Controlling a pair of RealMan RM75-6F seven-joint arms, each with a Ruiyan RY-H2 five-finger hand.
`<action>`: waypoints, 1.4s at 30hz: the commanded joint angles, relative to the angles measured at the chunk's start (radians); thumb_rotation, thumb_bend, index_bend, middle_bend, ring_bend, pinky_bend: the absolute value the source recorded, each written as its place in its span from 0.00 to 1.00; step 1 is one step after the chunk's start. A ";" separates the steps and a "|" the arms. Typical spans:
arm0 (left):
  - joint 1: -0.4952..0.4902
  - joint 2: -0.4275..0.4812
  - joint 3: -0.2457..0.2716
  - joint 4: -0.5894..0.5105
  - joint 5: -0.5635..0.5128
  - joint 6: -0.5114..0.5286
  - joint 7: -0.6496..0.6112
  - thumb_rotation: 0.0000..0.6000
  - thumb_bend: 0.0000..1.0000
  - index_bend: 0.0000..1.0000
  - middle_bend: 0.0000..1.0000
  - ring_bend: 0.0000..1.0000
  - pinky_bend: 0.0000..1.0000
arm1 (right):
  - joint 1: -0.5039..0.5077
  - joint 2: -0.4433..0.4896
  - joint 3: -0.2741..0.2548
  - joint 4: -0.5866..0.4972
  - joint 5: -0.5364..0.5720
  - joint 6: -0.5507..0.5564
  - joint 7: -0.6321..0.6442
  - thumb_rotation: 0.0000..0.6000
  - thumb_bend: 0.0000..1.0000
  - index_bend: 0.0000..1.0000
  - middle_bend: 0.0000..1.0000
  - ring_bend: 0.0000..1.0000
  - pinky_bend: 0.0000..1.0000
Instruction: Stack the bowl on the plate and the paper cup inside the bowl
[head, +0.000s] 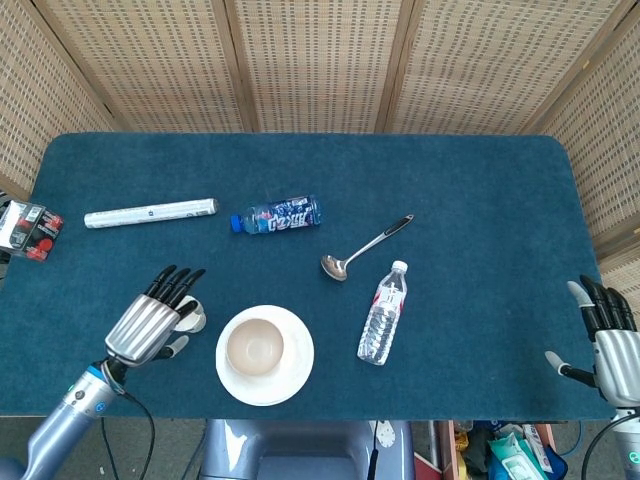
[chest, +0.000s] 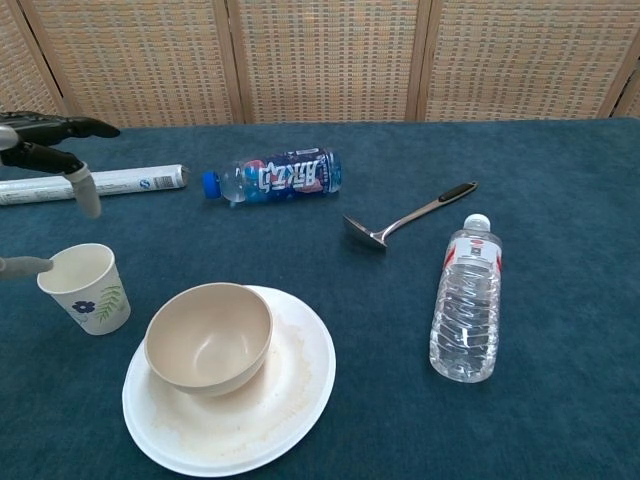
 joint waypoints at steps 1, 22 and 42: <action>0.021 0.016 0.013 0.038 0.007 0.016 -0.038 1.00 0.26 0.41 0.00 0.00 0.00 | 0.000 -0.001 0.000 -0.001 -0.001 0.000 -0.003 1.00 0.14 0.01 0.00 0.00 0.00; 0.040 -0.080 0.024 0.271 -0.049 -0.054 -0.146 1.00 0.27 0.44 0.00 0.00 0.00 | 0.004 -0.003 -0.002 -0.004 0.000 -0.008 -0.012 1.00 0.14 0.01 0.00 0.00 0.00; 0.009 -0.168 -0.006 0.277 -0.102 -0.098 -0.045 1.00 0.34 0.55 0.00 0.00 0.00 | 0.001 0.001 0.000 0.000 0.002 -0.004 0.005 1.00 0.14 0.01 0.00 0.00 0.00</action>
